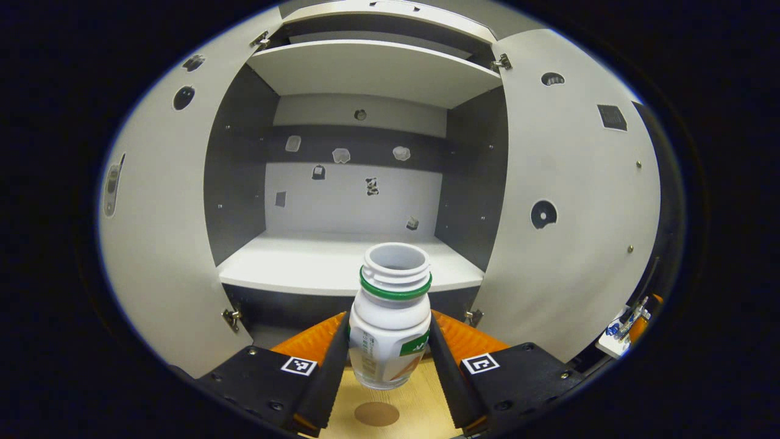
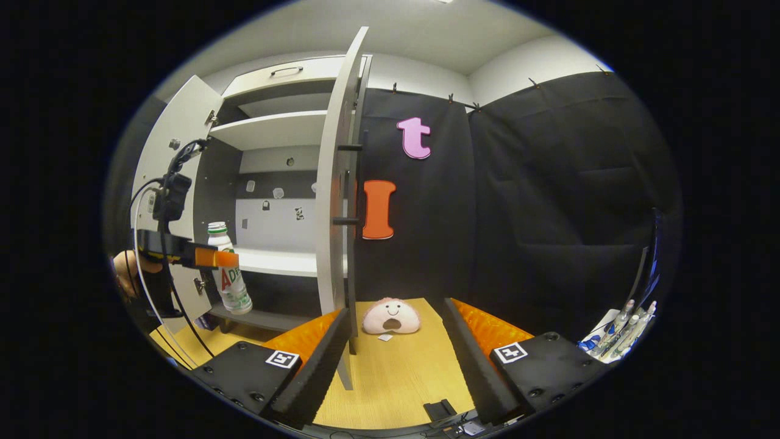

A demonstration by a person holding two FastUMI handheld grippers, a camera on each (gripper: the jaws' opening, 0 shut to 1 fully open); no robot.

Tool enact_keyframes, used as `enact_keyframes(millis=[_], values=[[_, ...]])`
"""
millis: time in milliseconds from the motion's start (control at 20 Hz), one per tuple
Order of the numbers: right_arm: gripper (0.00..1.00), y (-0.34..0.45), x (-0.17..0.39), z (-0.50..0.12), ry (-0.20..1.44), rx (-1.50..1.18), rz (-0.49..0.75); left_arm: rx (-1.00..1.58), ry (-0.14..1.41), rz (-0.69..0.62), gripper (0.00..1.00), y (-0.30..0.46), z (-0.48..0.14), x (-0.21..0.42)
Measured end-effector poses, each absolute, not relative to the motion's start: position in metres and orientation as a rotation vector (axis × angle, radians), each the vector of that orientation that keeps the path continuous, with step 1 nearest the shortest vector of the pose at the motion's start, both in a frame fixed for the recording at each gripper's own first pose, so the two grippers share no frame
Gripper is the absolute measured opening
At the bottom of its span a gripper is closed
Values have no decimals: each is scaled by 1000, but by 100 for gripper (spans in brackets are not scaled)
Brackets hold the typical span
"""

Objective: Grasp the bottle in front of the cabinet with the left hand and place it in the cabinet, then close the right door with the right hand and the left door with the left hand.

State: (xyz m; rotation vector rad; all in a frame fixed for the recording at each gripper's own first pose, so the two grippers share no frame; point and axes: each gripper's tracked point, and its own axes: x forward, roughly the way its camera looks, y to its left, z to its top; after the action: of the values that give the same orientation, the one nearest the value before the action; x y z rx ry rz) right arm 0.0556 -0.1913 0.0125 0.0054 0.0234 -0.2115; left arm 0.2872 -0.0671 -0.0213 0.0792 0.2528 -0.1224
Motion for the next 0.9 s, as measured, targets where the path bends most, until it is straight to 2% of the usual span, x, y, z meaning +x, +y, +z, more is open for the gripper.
enact_keyframes(millis=[450, 900], values=[[100, -221, 54, 31, -19, 28, -240, 92, 215, -147, 72, -101, 34, 375], [100, -257, 55, 32, -18, 39, -297, 97, 271, -134, 72, -121, 15, 440]])
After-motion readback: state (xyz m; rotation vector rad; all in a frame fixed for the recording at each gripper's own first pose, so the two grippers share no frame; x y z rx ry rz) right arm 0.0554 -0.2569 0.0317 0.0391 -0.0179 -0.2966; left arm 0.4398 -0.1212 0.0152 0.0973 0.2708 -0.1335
